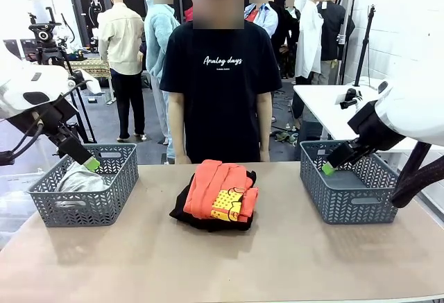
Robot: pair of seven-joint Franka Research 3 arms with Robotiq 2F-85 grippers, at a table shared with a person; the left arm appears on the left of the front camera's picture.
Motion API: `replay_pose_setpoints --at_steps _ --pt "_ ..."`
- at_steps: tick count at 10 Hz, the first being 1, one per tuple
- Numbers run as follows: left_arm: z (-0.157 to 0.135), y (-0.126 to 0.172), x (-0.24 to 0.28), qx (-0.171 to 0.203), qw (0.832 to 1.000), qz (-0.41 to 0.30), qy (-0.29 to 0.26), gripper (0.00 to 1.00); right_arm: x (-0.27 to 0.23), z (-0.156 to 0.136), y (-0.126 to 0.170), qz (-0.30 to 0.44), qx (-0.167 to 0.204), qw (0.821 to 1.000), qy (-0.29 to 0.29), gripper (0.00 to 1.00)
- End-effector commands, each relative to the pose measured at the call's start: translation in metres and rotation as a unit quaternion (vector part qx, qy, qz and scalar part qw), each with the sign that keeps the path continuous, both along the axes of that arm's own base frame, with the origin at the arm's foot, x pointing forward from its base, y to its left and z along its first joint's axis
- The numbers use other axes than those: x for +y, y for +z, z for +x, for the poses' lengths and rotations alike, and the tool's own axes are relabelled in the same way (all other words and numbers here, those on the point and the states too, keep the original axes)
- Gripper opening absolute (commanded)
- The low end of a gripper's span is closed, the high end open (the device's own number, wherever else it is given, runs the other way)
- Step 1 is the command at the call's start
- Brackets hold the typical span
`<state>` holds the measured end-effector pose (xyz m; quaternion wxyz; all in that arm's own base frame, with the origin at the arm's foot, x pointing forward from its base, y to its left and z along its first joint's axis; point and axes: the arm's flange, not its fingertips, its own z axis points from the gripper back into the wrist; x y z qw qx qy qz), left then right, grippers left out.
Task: Sort the tops and bottoms.
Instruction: Lift clothes from the center of the table with your right hand.
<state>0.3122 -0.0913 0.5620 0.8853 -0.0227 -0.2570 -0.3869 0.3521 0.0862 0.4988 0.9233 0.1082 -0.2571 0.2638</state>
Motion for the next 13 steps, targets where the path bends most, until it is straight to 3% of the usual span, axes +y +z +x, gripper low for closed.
replay_pose_setpoints --at_steps 1,2,4,7,8,10,13 --pt "-0.004 -0.002 -0.001 0.0 1.0 0.004 -0.003 0.98 0.0 -0.002 -0.004 0.009 0.005 1.0 0.005 1.0" --pt "-0.004 -0.002 -0.001 0.0 1.0 0.004 -0.003 0.98 0.0 0.0 0.0 0.0 0.0 1.0 0.0 1.0" --pt "-0.004 -0.002 -0.001 0.0 1.0 0.004 -0.003 0.98 0.031 0.018 0.007 0.03 0.008 0.999 0.044 1.0" --pt "-0.004 -0.002 -0.001 0.0 1.0 0.004 -0.003 0.98 0.12 0.085 0.015 0.07 0.036 0.989 0.122 1.0" --pt "-0.004 -0.002 -0.001 0.0 1.0 0.004 -0.003 0.98 0.154 0.107 0.005 0.063 0.041 0.989 0.126 1.0" --pt "-0.004 -0.002 -0.001 0.0 1.0 0.004 -0.003 0.98 0.219 0.148 -0.024 0.017 0.101 0.989 0.11 1.0" --pt "-0.004 -0.002 -0.001 0.0 1.0 0.004 -0.003 0.98 0.286 0.168 -0.048 -0.056 0.14 0.987 0.064 1.0"
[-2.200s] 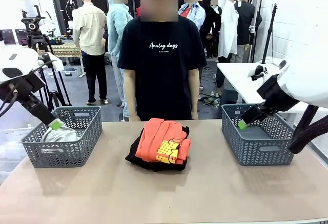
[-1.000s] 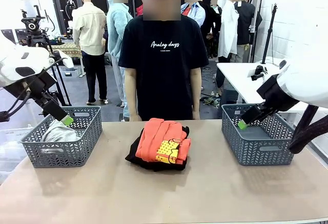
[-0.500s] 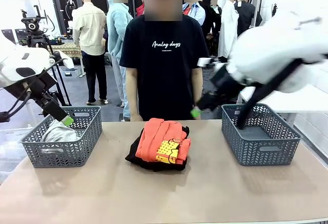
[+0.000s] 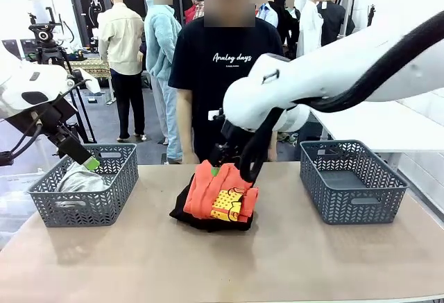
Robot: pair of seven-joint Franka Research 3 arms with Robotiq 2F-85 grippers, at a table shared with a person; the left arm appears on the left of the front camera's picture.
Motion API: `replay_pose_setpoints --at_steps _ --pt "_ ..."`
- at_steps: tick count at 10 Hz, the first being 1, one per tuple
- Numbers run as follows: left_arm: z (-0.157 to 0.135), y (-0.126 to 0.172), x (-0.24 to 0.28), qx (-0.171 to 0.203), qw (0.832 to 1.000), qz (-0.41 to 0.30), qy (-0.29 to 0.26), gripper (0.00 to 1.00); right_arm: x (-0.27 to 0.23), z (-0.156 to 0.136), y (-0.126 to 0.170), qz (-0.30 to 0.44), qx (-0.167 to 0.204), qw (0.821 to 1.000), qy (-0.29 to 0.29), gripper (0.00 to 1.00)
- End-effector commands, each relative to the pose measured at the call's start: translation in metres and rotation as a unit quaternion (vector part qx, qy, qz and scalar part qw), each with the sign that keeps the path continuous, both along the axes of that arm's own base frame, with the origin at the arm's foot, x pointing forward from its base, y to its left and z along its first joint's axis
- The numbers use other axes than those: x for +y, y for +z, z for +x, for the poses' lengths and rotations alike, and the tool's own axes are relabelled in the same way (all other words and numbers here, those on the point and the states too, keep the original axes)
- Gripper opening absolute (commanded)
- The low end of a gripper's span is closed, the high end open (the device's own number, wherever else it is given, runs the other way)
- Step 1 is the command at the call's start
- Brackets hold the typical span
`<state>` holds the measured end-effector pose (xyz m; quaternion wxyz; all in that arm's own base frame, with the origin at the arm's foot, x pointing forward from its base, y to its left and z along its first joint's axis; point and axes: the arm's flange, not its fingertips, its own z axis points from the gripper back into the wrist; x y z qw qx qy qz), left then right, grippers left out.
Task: Sort the tops and bottoms.
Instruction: Lift clothes from the center of the table with your right hand.
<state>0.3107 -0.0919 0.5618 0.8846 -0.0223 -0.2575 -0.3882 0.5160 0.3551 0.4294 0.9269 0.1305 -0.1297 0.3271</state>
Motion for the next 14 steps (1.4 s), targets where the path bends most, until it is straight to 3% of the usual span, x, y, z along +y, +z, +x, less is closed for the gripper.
replay_pose_setpoints --at_steps 1,5,7,8,9,11,12,13,14 --pt "-0.002 -0.002 0.0 0.001 1.0 0.003 -0.002 0.98 0.026 0.006 0.02 -0.037 0.03 0.999 -0.02 1.0" --pt "-0.002 -0.002 0.0 0.001 1.0 0.003 -0.002 0.98 0.042 0.018 -0.01 -0.091 0.054 0.992 -0.068 1.0" --pt "-0.002 -0.002 0.0 0.001 1.0 0.003 -0.002 0.98 0.046 0.023 -0.017 -0.108 0.042 0.99 -0.077 1.0" --pt "-0.002 -0.002 0.0 0.001 1.0 0.003 -0.002 0.98 0.032 0.026 -0.001 -0.086 0.016 0.994 -0.063 1.0" --pt "-0.002 -0.002 0.0 0.001 1.0 0.003 -0.002 0.98 0.039 0.019 -0.023 -0.092 0.053 0.992 -0.064 1.0" --pt "-0.002 -0.002 0.0 0.001 1.0 0.003 -0.002 0.98 0.038 0.025 -0.017 -0.089 0.043 0.993 -0.065 1.0" --pt "-0.002 -0.002 0.0 0.001 1.0 0.003 -0.002 0.98 0.02 0.014 -0.02 -0.083 0.068 0.99 -0.092 1.0" --pt "-0.002 -0.002 0.0 0.001 1.0 0.003 -0.002 0.98 0.029 0.003 -0.016 -0.102 0.055 0.988 -0.1 1.0" --pt "-0.002 -0.002 0.0 0.001 1.0 0.003 -0.002 0.98 0.045 0.0 -0.012 -0.12 0.071 0.983 -0.123 1.0"
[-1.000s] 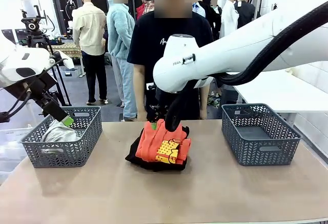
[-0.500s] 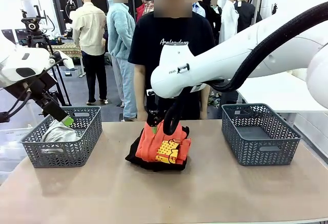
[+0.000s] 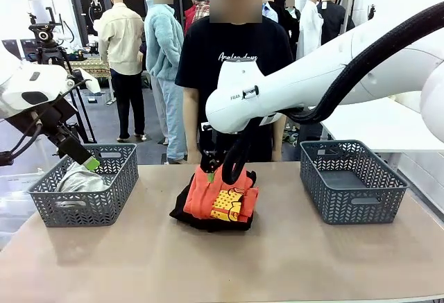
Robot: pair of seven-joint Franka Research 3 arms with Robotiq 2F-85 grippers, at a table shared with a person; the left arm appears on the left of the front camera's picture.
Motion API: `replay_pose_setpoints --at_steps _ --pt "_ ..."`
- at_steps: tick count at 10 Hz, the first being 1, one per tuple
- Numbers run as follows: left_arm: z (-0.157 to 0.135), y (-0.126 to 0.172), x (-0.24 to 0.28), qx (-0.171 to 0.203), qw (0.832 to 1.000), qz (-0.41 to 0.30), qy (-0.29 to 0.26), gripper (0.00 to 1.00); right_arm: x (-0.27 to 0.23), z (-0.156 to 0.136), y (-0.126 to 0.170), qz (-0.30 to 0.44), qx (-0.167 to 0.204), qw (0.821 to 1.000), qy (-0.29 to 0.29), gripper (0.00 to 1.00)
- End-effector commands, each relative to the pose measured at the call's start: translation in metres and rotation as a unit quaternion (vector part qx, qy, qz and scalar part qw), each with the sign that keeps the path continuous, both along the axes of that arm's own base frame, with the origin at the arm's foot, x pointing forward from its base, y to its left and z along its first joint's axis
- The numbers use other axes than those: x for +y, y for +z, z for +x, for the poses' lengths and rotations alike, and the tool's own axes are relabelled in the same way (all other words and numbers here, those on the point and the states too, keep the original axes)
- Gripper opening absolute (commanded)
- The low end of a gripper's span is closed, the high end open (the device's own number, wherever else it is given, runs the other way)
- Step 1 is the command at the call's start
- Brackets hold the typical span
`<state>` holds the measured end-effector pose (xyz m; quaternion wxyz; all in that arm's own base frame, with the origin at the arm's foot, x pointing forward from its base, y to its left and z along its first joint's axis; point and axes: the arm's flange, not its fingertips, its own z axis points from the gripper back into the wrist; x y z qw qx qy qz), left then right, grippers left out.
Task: Sort the tops and bottoms.
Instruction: Lift clothes from the center of the table with your right hand.
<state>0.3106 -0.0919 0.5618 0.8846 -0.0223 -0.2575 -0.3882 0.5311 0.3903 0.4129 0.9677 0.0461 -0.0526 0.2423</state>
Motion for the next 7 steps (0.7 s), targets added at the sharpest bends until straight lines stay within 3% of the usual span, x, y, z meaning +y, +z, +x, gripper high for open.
replay_pose_setpoints --at_steps 1,3,5,7 --pt "-0.002 -0.002 0.0 0.001 1.0 0.003 -0.002 0.98 0.023 -0.009 0.003 -0.05 0.002 0.996 -0.078 1.0" --pt "-0.002 -0.002 0.0 0.001 1.0 0.003 -0.002 0.98 0.039 0.003 -0.008 -0.066 0.013 0.99 -0.122 1.0" --pt "-0.002 -0.002 0.0 0.001 1.0 0.003 -0.002 0.98 0.046 0.017 -0.021 -0.098 -0.012 0.98 -0.171 1.0" --pt "-0.002 -0.002 0.0 0.001 1.0 0.003 -0.002 0.98 0.051 0.024 -0.033 -0.094 -0.012 0.977 -0.191 1.0"
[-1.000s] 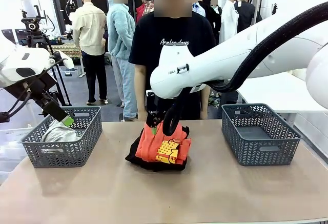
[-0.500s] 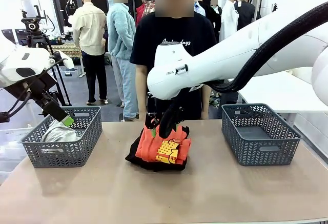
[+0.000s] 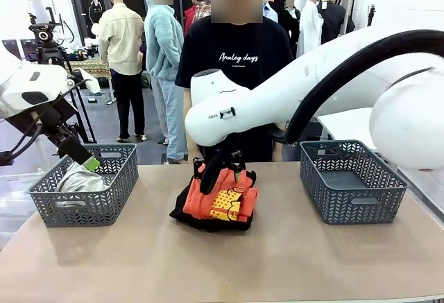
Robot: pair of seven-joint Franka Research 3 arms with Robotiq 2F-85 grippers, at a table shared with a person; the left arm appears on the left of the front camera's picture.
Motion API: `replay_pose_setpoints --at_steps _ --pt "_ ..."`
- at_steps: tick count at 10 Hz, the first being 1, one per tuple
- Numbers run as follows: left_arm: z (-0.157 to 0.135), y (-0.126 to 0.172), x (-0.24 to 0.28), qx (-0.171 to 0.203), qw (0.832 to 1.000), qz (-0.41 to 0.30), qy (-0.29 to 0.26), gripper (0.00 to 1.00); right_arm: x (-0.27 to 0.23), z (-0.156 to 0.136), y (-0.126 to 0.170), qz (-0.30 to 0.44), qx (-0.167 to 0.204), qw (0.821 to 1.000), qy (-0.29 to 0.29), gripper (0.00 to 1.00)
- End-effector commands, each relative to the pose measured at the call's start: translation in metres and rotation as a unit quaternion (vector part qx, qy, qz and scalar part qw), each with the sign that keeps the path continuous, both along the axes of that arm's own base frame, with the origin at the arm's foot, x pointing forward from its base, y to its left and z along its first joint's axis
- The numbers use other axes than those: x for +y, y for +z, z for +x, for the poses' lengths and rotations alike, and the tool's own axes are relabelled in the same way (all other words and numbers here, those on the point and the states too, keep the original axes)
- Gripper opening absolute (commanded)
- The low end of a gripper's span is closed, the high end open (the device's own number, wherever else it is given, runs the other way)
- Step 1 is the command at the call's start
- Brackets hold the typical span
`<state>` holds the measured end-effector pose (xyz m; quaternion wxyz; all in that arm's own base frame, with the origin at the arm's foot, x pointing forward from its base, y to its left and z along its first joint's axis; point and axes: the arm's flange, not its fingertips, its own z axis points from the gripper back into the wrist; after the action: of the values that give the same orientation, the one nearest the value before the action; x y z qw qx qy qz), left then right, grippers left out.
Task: Sort the tops and bottoms.
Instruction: Lift clothes from the center of the table with your right hand.
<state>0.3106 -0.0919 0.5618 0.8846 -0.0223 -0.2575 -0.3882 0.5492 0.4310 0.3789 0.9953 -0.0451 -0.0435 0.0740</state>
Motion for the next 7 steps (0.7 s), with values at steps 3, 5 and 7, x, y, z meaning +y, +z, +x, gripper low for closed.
replay_pose_setpoints --at_steps 3,5,7 --pt "-0.002 -0.002 0.0 0.001 1.0 0.003 -0.002 0.98 0.005 0.012 -0.006 0.017 0.007 0.999 -0.026 1.0" --pt "-0.002 -0.002 0.0 0.001 1.0 0.003 -0.002 0.98 0.0 0.016 -0.009 0.009 0.01 1.0 -0.028 0.92" --pt "-0.002 -0.002 0.0 0.001 1.0 0.003 -0.002 0.98 -0.005 0.017 -0.006 0.008 0.008 0.999 -0.035 0.66"
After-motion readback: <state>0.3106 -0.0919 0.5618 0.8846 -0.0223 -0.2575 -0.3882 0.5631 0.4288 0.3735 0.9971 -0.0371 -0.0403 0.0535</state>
